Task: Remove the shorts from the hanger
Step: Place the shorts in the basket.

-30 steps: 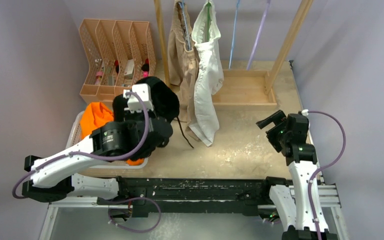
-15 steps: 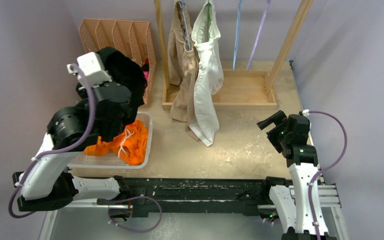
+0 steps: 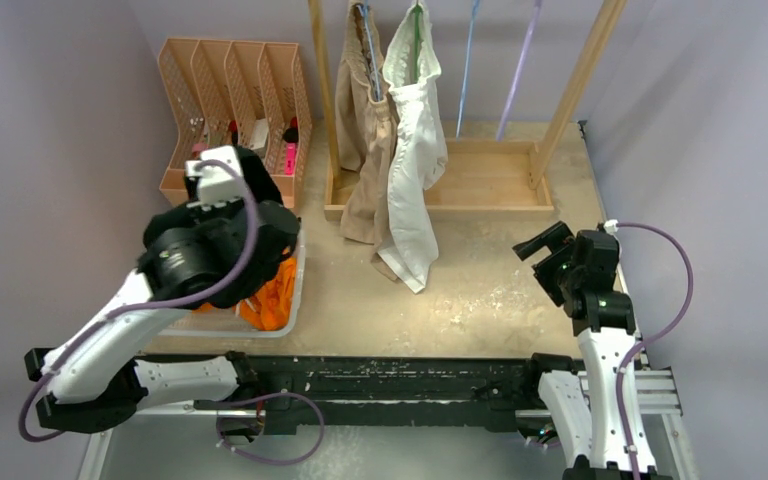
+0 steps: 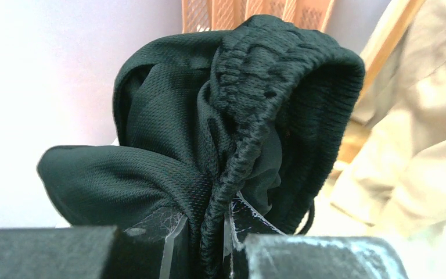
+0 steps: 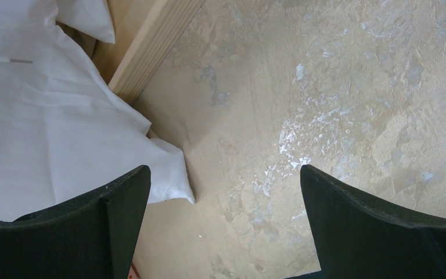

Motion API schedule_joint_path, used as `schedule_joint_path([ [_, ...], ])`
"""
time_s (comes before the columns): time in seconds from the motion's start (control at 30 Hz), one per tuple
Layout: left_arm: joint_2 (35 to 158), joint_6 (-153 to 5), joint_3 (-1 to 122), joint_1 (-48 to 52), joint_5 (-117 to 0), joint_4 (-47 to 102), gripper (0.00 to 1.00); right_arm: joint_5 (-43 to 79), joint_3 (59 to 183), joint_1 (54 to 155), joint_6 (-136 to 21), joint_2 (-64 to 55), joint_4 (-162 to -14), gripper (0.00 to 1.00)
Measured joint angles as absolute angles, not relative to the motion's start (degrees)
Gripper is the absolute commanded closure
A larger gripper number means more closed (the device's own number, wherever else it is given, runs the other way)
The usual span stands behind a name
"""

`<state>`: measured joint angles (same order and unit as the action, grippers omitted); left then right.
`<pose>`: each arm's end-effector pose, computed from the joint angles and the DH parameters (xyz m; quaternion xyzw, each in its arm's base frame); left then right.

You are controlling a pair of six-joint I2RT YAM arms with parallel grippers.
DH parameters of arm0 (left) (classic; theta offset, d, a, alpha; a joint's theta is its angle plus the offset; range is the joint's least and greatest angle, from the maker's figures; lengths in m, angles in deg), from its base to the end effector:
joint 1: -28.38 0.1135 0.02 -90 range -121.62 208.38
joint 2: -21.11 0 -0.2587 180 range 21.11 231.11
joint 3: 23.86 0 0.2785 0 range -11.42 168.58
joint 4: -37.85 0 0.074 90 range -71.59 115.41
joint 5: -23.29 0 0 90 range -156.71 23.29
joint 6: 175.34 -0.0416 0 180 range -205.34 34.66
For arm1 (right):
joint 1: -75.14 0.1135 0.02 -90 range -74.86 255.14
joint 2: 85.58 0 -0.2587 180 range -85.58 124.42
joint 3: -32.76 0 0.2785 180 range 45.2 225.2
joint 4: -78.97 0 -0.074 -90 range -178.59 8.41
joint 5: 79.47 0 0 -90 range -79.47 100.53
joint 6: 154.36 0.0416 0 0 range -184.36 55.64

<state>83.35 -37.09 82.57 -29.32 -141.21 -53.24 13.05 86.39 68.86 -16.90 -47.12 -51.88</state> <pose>0.1180 -0.1116 0.4744 -0.1606 0.7562 0.1056 0.6255 0.1812 -0.0181 0.2827 0.3897 0.7920 0.1833 0.4327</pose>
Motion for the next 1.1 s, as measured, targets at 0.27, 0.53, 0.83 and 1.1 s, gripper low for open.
schedule_joint_path([
  [0.27, 85.21, -45.29, 61.46, -2.8, -121.05, -36.87, 1.0, 13.79, 85.87, 68.86, -17.14, -47.02, -52.03, 0.0],
  [0.53, 77.93, -48.09, 54.75, 17.11, -106.21, -30.95, 1.0, 14.14, 85.87, 68.86, -18.32, -47.34, -51.07, 0.0],
  [0.83, 79.65, -50.08, 81.04, 17.39, -104.33, -33.75, 1.0, 14.58, 85.87, 68.86, -19.22, -46.73, -51.64, 0.0],
  [1.1, 84.49, -52.59, 97.17, 17.44, -106.45, -37.16, 1.0, 14.56, 85.87, 68.86, -19.5, -47.15, -51.29, 0.0],
])
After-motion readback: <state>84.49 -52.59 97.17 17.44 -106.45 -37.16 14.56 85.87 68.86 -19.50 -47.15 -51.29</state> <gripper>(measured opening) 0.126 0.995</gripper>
